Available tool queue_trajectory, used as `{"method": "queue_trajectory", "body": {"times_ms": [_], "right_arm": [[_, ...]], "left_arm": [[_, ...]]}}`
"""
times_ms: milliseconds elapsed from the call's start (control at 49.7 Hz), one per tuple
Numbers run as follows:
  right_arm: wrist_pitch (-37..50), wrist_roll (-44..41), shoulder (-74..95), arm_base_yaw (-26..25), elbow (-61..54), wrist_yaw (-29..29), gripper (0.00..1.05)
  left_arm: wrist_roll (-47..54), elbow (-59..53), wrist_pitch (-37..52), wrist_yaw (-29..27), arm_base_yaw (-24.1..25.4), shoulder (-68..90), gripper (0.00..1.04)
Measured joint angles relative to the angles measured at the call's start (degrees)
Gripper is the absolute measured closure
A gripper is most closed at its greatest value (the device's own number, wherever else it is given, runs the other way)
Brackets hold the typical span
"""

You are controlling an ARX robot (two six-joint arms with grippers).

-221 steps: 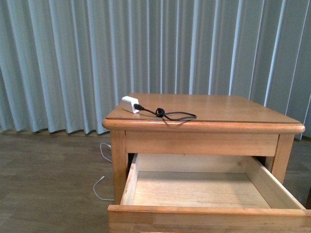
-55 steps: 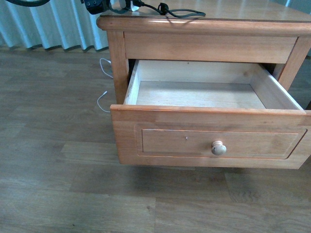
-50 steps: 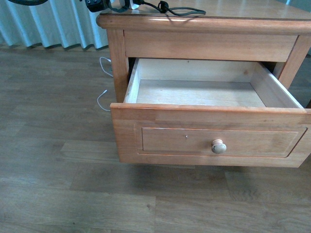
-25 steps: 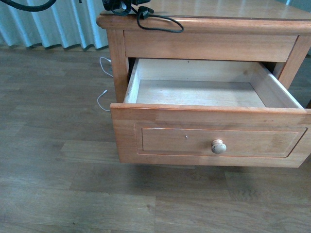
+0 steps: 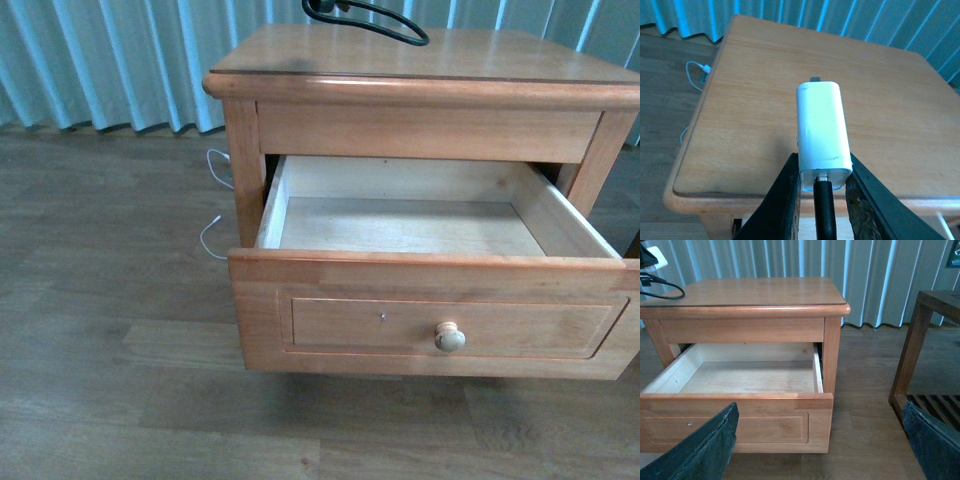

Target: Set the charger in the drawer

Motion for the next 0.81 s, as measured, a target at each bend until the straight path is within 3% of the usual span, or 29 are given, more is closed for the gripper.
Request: {"method": "queue_trajectory", "body": {"times_ms": [201, 363, 806], "right_arm": [[0.00, 0.00, 0.00, 0.00, 0.00, 0.02, 0.08], [0.00, 0.02, 0.00, 0.00, 0.00, 0.00, 0.08], [0.00, 0.02, 0.00, 0.00, 0.00, 0.02, 0.08]], "left_arm": [[2.01, -11.87, 3.23, 5.16, -2.69, -6.21, 0.82], [2.78, -17.70, 3.45, 5.95, -3.93, -7.28, 0.82], [0.28, -13.40, 1.44, 6.51, -5.07, 6.19, 0.82]]}}
